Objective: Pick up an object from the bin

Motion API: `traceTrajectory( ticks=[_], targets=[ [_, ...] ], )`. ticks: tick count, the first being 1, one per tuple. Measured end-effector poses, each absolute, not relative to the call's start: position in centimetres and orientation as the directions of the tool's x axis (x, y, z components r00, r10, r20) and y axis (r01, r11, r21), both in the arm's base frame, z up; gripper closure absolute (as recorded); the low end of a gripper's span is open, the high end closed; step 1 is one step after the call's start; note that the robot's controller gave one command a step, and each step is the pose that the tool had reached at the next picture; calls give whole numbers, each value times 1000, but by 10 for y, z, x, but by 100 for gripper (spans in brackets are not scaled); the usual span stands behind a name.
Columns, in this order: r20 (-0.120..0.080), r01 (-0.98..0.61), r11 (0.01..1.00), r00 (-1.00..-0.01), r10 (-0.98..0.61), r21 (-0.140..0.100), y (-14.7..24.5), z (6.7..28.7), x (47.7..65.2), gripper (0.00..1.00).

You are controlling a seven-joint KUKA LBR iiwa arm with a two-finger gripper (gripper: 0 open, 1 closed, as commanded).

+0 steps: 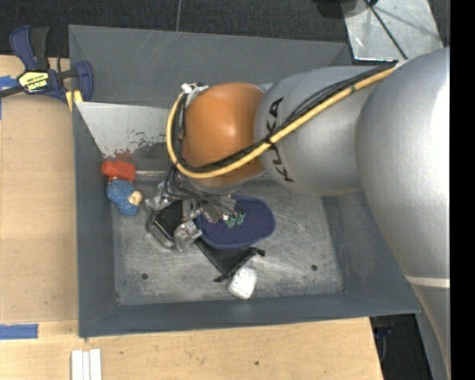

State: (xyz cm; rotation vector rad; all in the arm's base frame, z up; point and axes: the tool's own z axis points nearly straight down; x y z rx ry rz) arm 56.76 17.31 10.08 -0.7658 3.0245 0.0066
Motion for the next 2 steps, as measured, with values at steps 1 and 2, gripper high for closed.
traceTrajectory(
  ticks=[1,2],
  targets=[
    [-3,-452,892,-892,-452,-1,190,195,561,100],
    [-1,-762,648,-648,-762,-1,198,274,560,100]
  ],
)
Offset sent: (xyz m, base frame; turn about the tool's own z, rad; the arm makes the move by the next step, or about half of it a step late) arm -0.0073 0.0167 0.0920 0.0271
